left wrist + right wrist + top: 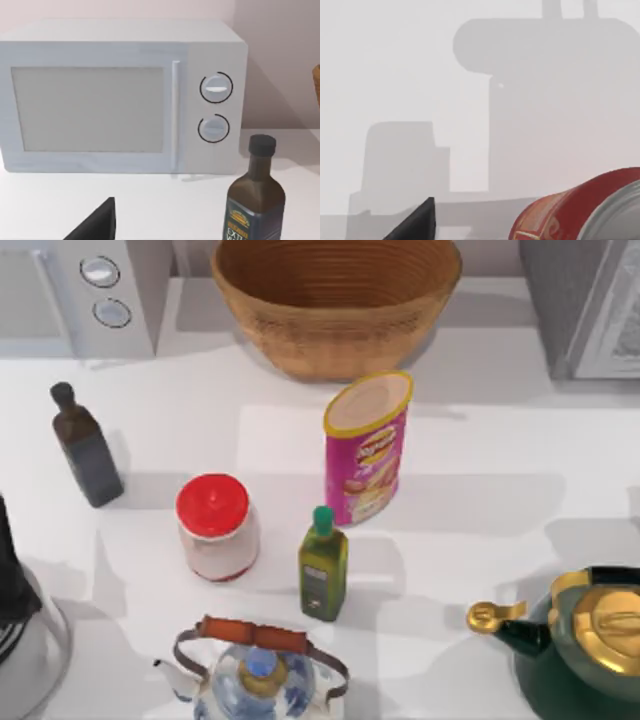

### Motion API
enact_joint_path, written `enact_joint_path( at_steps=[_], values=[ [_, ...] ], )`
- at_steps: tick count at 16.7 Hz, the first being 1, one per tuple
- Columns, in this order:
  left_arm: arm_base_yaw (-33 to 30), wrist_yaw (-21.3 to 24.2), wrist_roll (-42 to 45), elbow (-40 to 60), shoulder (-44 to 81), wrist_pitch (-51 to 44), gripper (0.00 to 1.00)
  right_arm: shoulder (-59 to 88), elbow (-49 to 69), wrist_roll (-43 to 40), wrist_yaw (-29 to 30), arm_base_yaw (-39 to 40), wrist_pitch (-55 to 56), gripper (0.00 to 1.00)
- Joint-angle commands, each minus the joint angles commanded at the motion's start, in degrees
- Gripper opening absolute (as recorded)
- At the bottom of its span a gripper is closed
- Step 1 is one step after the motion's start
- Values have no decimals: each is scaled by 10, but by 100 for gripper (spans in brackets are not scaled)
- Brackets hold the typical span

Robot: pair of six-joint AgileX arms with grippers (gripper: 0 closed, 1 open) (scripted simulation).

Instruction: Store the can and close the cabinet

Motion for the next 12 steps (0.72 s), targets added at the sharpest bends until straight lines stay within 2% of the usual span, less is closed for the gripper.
enact_joint_path(
  at_steps=[4, 8, 12],
  values=[
    [0, 0, 0, 0, 0, 0, 100, 50, -6, 1, 1, 0, 56, 100],
    [0, 0, 0, 0, 0, 0, 100, 53, -7, 1, 1, 0, 60, 100],
    [0, 0, 0, 0, 0, 0, 100, 53, -7, 1, 1, 0, 60, 70]
  ],
)
